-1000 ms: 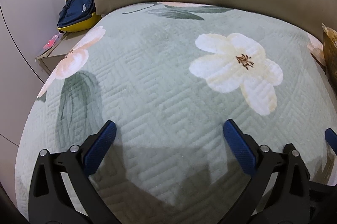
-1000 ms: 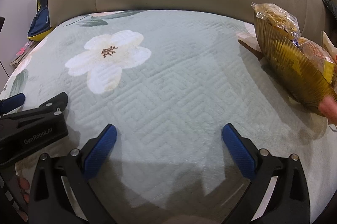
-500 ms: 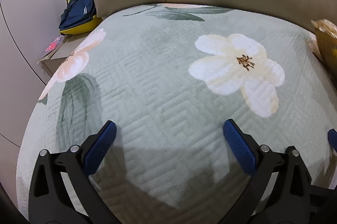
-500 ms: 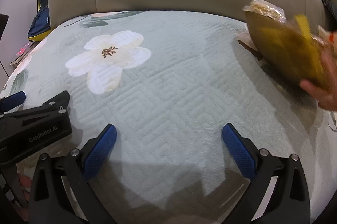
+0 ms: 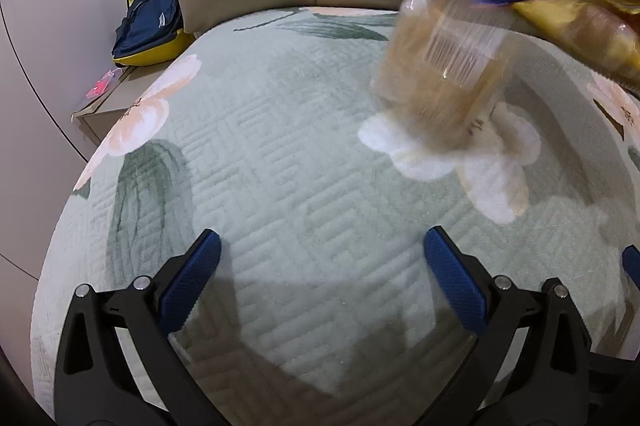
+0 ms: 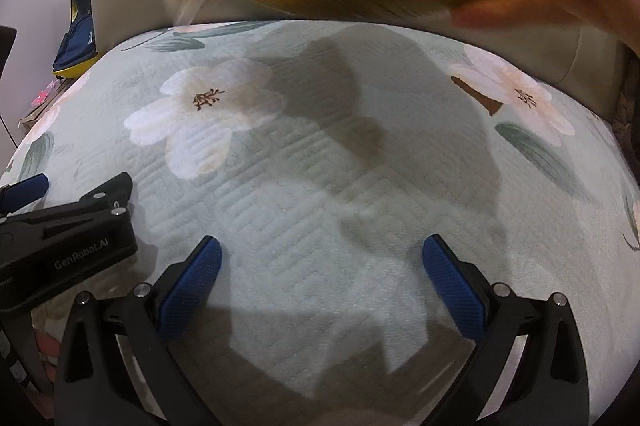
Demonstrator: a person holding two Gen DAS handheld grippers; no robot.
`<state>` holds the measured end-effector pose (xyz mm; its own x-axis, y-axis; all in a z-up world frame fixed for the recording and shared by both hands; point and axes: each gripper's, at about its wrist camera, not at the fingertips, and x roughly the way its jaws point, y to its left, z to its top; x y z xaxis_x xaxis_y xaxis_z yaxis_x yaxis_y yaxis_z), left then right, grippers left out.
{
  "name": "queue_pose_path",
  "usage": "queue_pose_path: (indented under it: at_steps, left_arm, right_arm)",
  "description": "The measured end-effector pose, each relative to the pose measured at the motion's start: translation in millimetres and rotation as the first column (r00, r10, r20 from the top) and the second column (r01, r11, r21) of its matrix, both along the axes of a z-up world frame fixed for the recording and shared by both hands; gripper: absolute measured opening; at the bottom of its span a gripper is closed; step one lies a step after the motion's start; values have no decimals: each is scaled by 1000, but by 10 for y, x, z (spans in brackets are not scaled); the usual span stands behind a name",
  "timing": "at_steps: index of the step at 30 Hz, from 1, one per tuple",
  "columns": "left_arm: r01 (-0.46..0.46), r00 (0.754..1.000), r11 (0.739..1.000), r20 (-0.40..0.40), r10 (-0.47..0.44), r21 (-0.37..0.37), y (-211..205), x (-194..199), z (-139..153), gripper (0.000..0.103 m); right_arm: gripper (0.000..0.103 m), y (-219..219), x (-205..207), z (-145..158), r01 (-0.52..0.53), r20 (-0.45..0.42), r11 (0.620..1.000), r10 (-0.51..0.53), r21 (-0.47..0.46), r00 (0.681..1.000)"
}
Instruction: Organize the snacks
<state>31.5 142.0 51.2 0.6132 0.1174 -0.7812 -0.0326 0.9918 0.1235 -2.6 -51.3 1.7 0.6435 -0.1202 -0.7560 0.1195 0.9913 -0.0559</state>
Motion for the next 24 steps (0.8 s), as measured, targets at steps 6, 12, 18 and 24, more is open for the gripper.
queue_pose_path:
  at_steps: [6,12,18,24]
  left_arm:
    - [-2,1000,1000,1,2,2,-17,-2,-7,100]
    - [17,1000,999,8,-16,-28,-23,-33,14,100]
    - [69,998,997,6,-69,-37,-125,-60,12,100]
    - [62,998,998,-1,-62,-7,-183,-63,-4,100]
  right_arm:
    - [98,2,0,1,-1,0,1000,1,-1,1000]
    - [98,8,0,2,-5,0,1000,5,-4,1000]
    - [98,1,1,1,-2,1,1000,2,-1,1000]
    - [98,14,3,-1,0,0,1000,0,-3,1000]
